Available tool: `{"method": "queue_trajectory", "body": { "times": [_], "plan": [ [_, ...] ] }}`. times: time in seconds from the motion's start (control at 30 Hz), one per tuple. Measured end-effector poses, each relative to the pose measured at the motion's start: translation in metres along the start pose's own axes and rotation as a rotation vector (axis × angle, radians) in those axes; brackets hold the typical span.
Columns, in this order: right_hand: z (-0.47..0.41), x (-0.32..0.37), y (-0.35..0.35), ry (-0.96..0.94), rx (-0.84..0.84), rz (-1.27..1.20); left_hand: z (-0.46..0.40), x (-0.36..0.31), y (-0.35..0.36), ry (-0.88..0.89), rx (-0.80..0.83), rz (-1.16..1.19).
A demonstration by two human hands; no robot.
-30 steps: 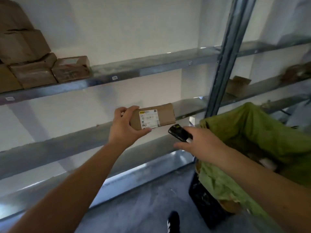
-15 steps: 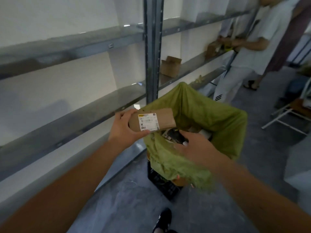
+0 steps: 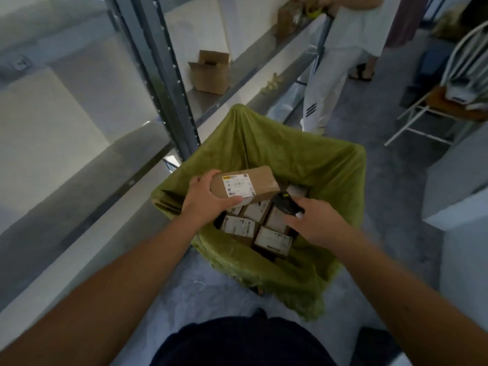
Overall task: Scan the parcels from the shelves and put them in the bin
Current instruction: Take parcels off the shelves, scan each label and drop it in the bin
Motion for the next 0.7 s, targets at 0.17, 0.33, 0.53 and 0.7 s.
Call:
{"method": "queue_trajectory", "body": {
  "times": [0.17,0.33,0.53,0.7],
  "plan": [
    [-0.022,-0.009,0.009,0.116,0.018,-0.030,-0.045,0.017,0.035,-0.038,0.194,0.005],
    [-0.037,-0.015,0.024,0.239,0.036,-0.109,-0.082,0.037,0.077,-0.158,0.337,0.039],
    [-0.065,-0.007,0.031,0.444,-0.021,-0.162,-0.113,0.069,0.117,-0.357,0.542,0.080],
    [-0.080,0.006,0.047,0.595,-0.031,-0.221,-0.120,0.096,0.146,-0.509,0.608,0.083]
  ]
}}
Point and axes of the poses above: each hand's wrist, its own z-axis away from the middle knuckle, its own y-axis out of the palm, x = y × z, the point moved 2 cm from there along -z, towards the middle knuckle, and after that the axes turned 8 degrees about y, right-handed, at the moved point
